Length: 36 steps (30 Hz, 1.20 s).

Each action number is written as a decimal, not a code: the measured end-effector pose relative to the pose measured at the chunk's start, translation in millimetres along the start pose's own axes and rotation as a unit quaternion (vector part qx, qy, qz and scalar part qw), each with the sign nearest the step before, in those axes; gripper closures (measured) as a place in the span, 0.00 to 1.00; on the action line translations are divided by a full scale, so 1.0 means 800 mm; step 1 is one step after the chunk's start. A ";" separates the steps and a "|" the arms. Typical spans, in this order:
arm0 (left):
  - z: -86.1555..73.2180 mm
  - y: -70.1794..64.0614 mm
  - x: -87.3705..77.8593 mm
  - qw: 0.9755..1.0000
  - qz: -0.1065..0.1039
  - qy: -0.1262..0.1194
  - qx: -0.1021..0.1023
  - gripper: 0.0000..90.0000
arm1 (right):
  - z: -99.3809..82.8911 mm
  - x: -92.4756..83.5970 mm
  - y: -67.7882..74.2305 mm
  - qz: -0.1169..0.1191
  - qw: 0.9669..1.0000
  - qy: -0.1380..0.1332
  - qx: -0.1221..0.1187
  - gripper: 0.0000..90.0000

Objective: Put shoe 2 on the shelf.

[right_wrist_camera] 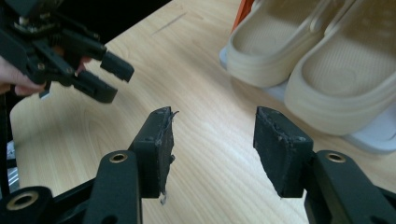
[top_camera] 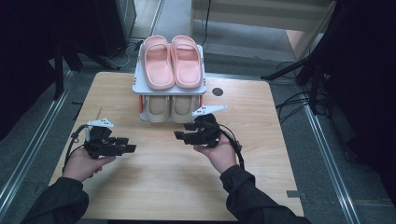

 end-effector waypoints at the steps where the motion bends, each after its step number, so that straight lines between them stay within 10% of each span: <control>1: 0.000 0.000 0.000 1.000 -0.002 0.001 0.002 0.49 | -0.003 0.000 -0.001 0.001 1.000 0.000 0.000 0.54; 36: -0.002 -0.013 -0.003 1.000 -0.004 -0.002 0.024 0.45 | -0.055 0.005 -0.016 -0.003 1.000 -0.005 -0.001 0.51</control>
Point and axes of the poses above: each handheld gripper's, and its own axes: x roughly forward along the jaws, z roughly out of its top, y roughly to its left, the point moved 3 cm from there along x, roughly forward along the jaws, and after that the axes turned 10 degrees about x, right-handed, at the moved point
